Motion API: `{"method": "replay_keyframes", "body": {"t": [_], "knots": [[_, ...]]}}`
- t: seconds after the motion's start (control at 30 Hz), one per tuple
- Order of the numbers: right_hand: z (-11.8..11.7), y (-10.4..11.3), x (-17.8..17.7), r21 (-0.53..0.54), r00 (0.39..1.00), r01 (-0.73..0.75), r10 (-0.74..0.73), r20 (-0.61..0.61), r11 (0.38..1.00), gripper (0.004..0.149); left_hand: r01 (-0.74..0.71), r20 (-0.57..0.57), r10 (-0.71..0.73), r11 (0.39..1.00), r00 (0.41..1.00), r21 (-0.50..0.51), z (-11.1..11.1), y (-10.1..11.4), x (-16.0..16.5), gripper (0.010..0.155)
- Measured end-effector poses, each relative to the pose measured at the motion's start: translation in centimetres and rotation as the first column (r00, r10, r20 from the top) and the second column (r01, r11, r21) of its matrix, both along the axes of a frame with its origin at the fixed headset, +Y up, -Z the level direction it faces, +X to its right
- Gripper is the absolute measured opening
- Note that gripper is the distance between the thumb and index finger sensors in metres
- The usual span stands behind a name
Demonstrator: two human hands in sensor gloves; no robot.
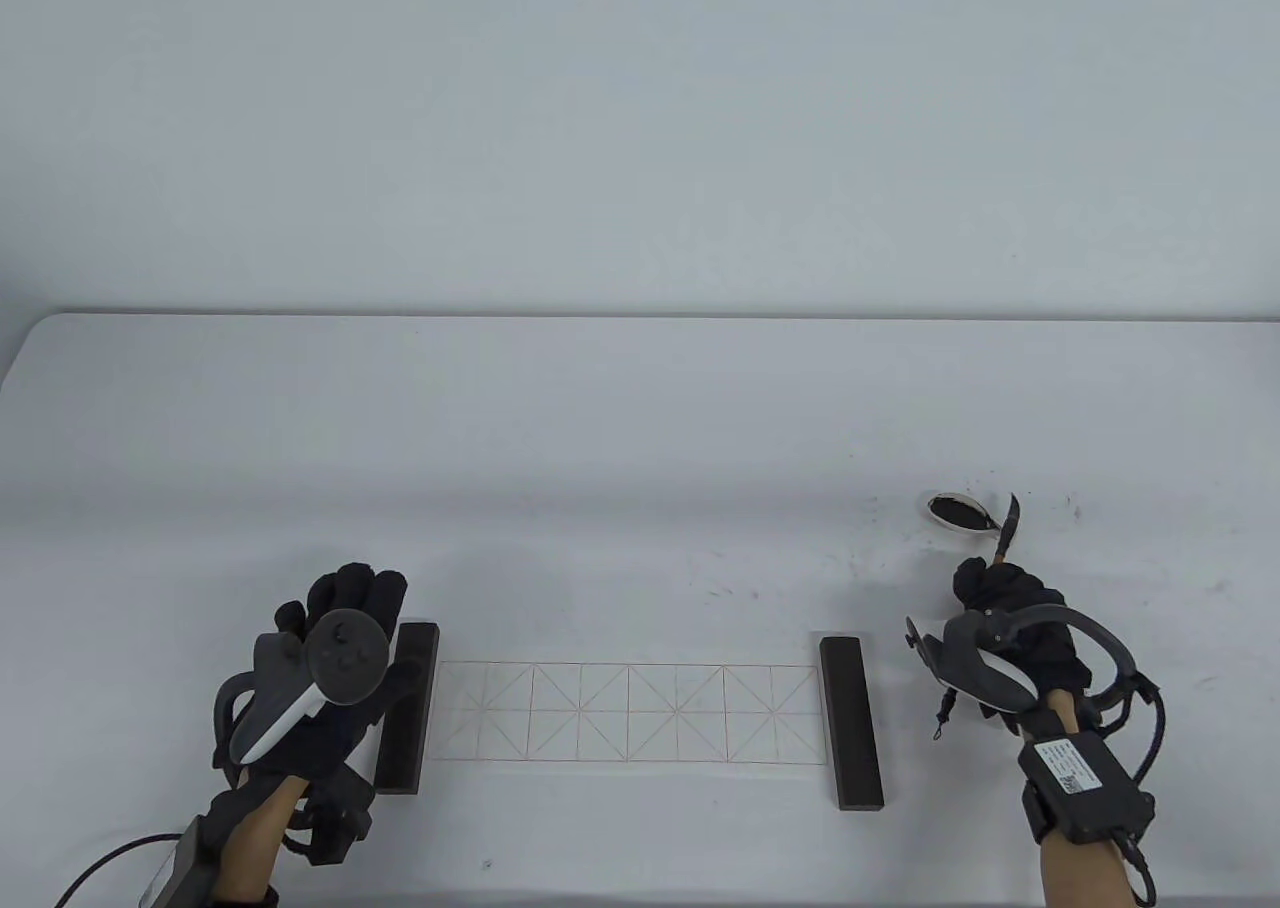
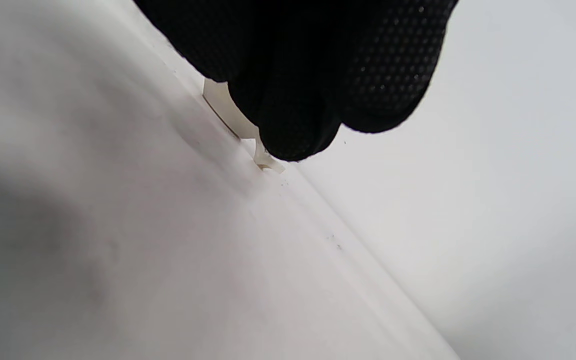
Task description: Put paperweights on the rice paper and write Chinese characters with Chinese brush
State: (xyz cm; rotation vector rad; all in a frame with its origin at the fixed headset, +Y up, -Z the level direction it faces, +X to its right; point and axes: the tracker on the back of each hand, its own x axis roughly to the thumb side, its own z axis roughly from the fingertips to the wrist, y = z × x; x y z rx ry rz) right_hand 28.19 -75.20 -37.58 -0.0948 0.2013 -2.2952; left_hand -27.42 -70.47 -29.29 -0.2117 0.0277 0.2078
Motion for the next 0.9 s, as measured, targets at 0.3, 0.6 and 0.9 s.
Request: {"method": "replay_keyframes", "body": {"t": [0.3,0.6,0.9], "knots": [[1.5,4.8,0.9,0.197,0.968,0.237,-0.248,0.033,0.951,0.045,-0.007,-0.002,0.007,1.0,1.0,0.016,0.0,0.1,-0.2,0.086],[2.4,10.3,1.7,0.321,0.786,0.577,-0.618,0.033,0.751,0.045,-0.006,0.003,0.006,1.0,1.0,0.023,0.0,0.1,-0.2,0.086],[2.0,11.2,3.1,0.286,0.429,0.862,-0.903,0.03,0.419,0.047,-0.003,0.013,0.003,1.0,1.0,0.027,0.1,0.0,-0.2,0.086]]}}
